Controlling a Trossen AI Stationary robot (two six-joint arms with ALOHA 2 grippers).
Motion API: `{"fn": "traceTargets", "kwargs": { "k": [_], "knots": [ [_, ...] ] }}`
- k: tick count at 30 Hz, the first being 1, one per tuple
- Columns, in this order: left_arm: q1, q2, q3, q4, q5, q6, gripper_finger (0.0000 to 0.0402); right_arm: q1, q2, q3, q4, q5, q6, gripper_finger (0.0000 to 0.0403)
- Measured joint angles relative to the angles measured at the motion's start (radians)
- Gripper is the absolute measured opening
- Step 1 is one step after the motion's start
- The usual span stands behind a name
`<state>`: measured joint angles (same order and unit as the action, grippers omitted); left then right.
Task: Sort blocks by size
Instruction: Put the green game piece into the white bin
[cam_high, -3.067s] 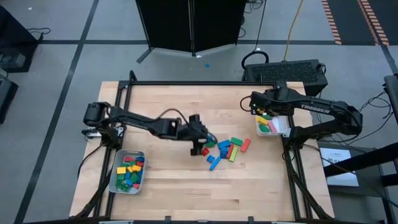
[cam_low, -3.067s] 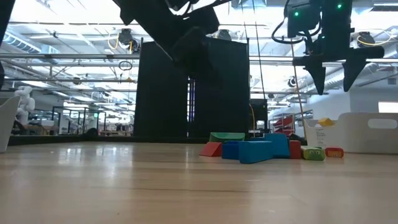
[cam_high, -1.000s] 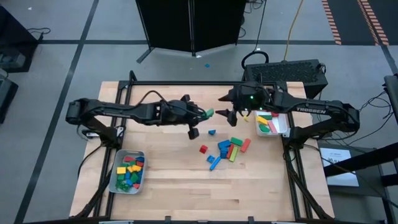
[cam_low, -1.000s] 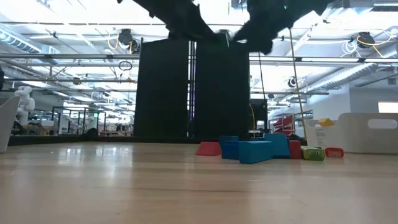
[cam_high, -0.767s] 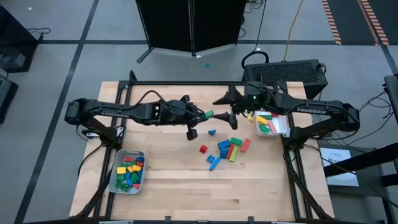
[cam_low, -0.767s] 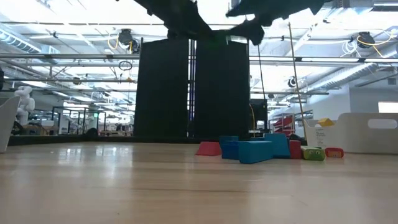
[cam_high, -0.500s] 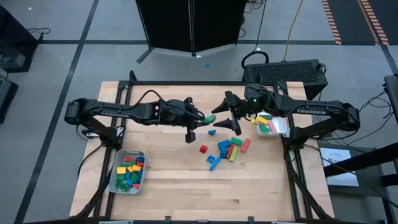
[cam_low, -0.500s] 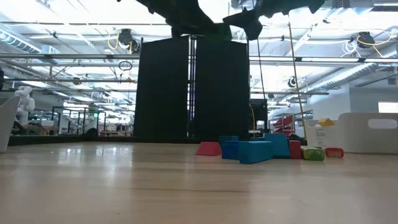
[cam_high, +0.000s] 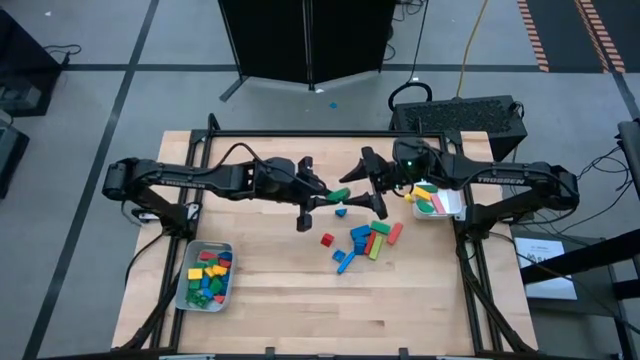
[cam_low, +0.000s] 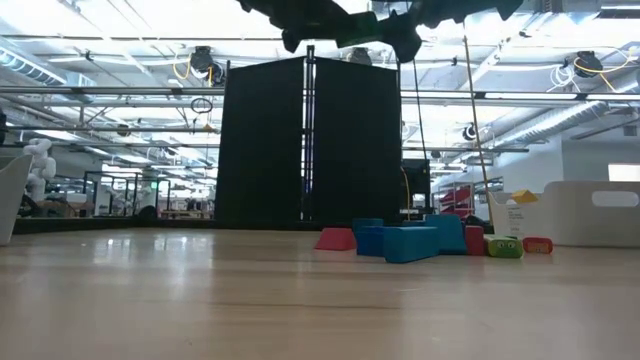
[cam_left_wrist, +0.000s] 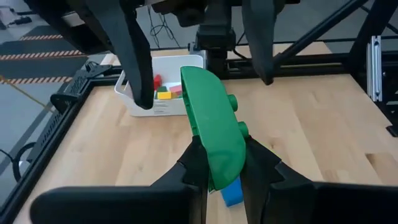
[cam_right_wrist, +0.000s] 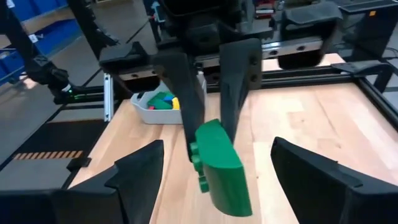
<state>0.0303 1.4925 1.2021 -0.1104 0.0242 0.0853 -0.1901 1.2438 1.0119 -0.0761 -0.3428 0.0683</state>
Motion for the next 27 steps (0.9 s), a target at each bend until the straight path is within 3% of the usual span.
{"fn": "traceTargets", "kwargs": {
  "k": [11, 22, 27],
  "knots": [
    [0.003, 0.0, 0.003, -0.001, 0.036, 0.001, 0.005, 0.003, 0.0, 0.0, -0.002, -0.001, 0.002, 0.0268],
    [0.004, 0.0, 0.004, 0.032, 0.035, 0.001, 0.005, 0.009, 0.0, 0.0, -0.004, -0.001, 0.016, 0.0197],
    [0.004, 0.0, 0.004, 0.036, 0.03, 0.001, 0.005, 0.024, 0.0, 0.0, -0.008, 0.003, -0.013, 0.0127]
  ]
}}
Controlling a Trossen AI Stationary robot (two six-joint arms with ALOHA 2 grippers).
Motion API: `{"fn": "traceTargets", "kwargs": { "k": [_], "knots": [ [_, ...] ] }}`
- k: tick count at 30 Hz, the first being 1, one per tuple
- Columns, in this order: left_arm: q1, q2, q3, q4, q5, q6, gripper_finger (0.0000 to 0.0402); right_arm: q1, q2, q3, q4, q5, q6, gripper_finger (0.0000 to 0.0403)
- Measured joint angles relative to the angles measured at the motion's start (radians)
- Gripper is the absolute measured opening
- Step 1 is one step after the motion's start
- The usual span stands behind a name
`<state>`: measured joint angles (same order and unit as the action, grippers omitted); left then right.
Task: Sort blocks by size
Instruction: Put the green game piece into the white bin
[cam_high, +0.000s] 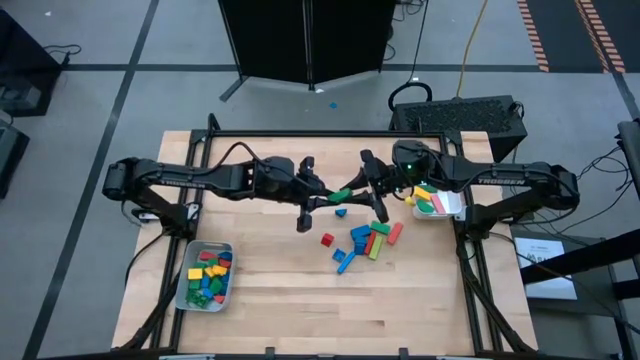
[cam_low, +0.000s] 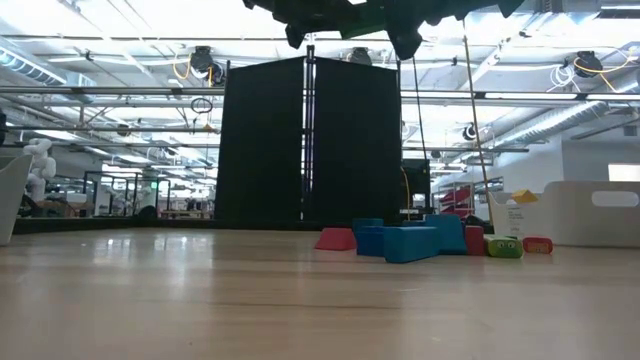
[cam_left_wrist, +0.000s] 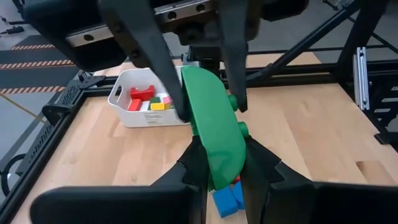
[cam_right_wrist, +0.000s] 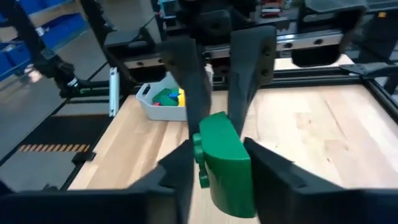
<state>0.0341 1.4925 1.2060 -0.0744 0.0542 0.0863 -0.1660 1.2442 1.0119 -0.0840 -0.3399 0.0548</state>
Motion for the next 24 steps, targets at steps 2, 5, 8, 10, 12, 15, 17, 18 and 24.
{"fn": "traceTargets", "kwargs": {
  "k": [2, 5, 8, 10, 12, 15, 17, 18, 24],
  "knots": [
    [-0.001, 0.0, 0.0, 0.001, 0.004, 0.004, 0.005, 0.001, 0.0, 0.001, -0.007, -0.012, -0.021, 0.0085],
    [-0.002, 0.0, 0.0, 0.001, 0.011, 0.009, 0.005, 0.001, -0.001, 0.001, -0.009, -0.027, -0.032, 0.0046],
    [-0.001, 0.0, 0.0, 0.002, 0.01, 0.008, 0.005, 0.0, -0.001, 0.001, -0.008, -0.025, -0.02, 0.0046],
    [-0.001, 0.0, 0.0, 0.003, 0.008, 0.006, 0.0053, 0.001, -0.001, 0.001, -0.007, -0.018, -0.008, 0.0046],
    [-0.001, 0.0, 0.0, 0.003, -0.001, 0.0, 0.0079, 0.001, -0.001, 0.001, -0.005, -0.007, 0.017, 0.0046],
    [0.001, 0.0, -0.001, -0.001, -0.039, -0.009, 0.0133, 0.0, -0.002, 0.002, 0.0, 0.044, 0.044, 0.0043],
    [0.001, 0.0, 0.001, -0.004, -0.102, -0.029, 0.0169, -0.001, -0.006, 0.002, -0.004, 0.102, 0.046, 0.0036],
    [0.001, 0.0, 0.002, -0.026, -0.142, -0.037, 0.0187, -0.001, -0.006, 0.001, -0.011, 0.14, 0.046, 0.0036],
    [0.003, 0.0, 0.0, -0.139, -0.302, -0.055, 0.0258, -0.036, -0.05, 0.002, -0.079, 0.274, 0.086, 0.0036]
  ]
}}
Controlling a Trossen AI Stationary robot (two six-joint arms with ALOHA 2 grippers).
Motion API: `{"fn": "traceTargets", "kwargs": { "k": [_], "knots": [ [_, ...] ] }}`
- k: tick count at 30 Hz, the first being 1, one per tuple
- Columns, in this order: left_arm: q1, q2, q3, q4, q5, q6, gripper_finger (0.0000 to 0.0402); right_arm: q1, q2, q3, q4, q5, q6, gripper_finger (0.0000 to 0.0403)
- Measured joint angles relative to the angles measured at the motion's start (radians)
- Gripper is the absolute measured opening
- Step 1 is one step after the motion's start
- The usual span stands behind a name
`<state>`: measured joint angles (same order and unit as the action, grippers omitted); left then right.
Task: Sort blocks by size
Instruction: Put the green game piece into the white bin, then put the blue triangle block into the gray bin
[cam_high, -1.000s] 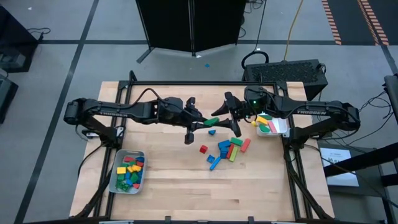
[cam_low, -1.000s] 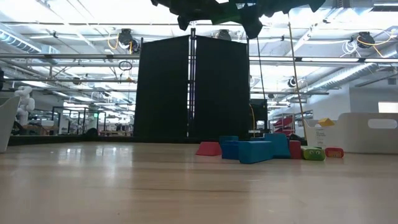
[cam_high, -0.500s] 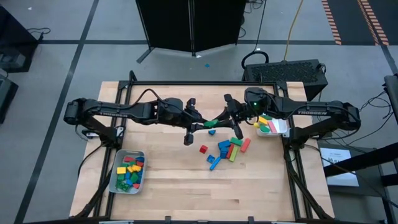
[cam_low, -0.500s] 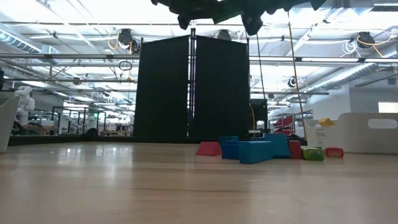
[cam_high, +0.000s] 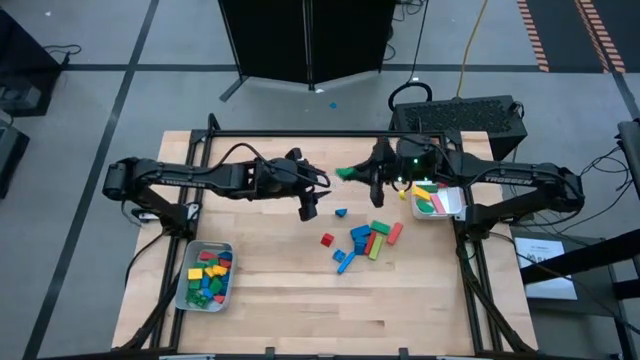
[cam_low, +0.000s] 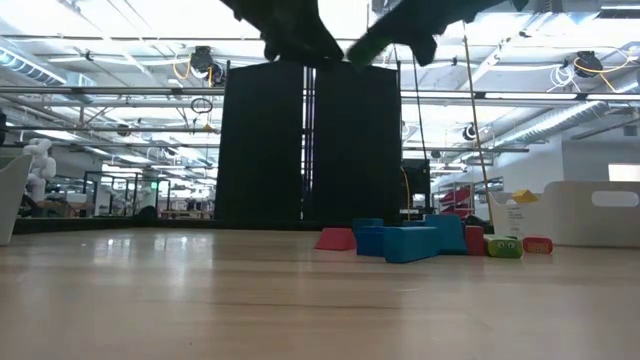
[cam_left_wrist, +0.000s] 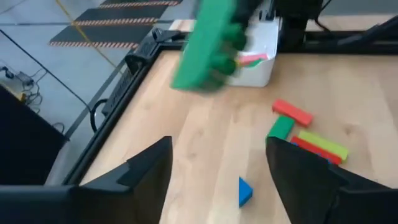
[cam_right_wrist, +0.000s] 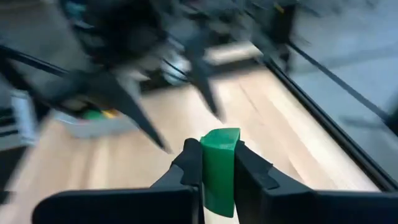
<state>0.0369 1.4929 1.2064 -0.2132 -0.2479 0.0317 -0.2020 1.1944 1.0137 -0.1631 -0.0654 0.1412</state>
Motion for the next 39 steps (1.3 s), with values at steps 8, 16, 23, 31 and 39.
{"fn": "traceTargets", "kwargs": {
  "k": [8, 16, 23, 31, 39],
  "knots": [
    [0.011, 0.004, -0.004, -0.067, -0.011, -0.001, 0.0273, -0.051, -0.041, -0.002, -0.665, 0.449, 0.416, 0.0036],
    [0.022, 0.031, -0.005, -0.052, -0.013, -0.001, 0.0274, -0.097, 0.004, -0.002, -1.124, 0.459, 0.819, 0.0036],
    [0.022, 0.063, -0.005, -0.062, -0.012, 0.0, 0.0274, -0.1, 0.044, -0.002, -1.158, 0.462, 0.849, 0.011],
    [0.022, 0.144, -0.005, -0.009, 0.086, 0.004, 0.0274, -0.117, 0.063, -0.002, -1.193, 0.514, 0.879, 0.0243],
    [0.022, 0.312, -0.005, 0.169, 0.205, 0.026, 0.0274, -0.127, 0.063, -0.002, -1.192, 0.511, 0.868, 0.0288]
  ]
}}
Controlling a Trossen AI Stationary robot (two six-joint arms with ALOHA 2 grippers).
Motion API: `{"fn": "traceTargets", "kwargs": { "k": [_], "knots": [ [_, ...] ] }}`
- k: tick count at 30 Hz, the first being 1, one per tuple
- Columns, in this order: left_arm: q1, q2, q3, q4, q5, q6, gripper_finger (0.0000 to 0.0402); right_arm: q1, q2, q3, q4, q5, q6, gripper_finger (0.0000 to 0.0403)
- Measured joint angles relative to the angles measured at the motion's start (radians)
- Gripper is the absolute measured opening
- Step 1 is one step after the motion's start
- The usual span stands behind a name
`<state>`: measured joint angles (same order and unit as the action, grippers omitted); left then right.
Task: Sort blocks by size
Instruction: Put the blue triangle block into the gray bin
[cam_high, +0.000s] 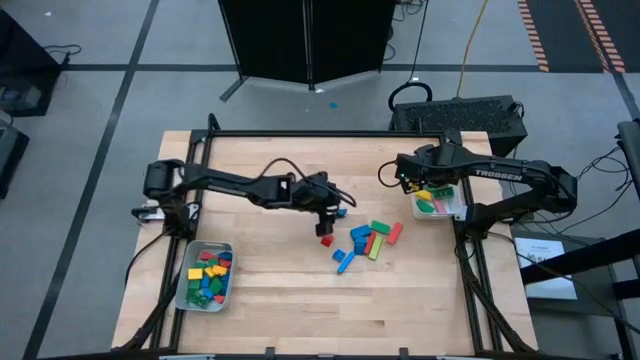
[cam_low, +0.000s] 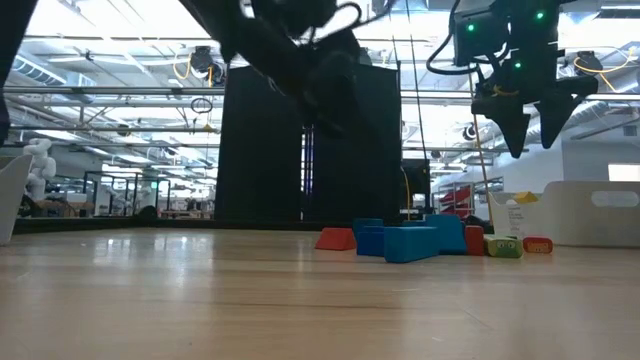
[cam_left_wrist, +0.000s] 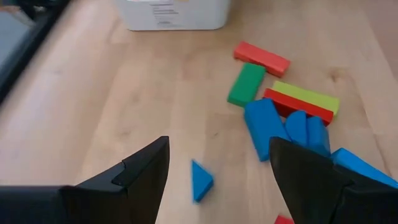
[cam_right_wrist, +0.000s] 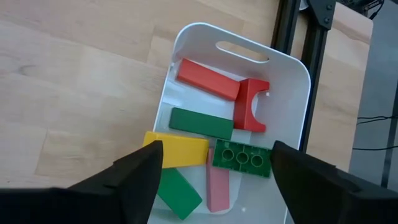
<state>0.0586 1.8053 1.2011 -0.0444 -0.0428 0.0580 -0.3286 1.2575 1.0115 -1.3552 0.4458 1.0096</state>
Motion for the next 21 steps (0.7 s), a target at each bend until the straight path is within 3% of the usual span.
{"fn": "traceTargets", "kwargs": {
  "k": [21],
  "knots": [
    [0.056, 0.3, 0.001, 0.167, 0.017, 0.006, 0.0274, 0.001, 0.0, 0.0, 0.001, -0.033, -0.052, 0.029]
  ]
}}
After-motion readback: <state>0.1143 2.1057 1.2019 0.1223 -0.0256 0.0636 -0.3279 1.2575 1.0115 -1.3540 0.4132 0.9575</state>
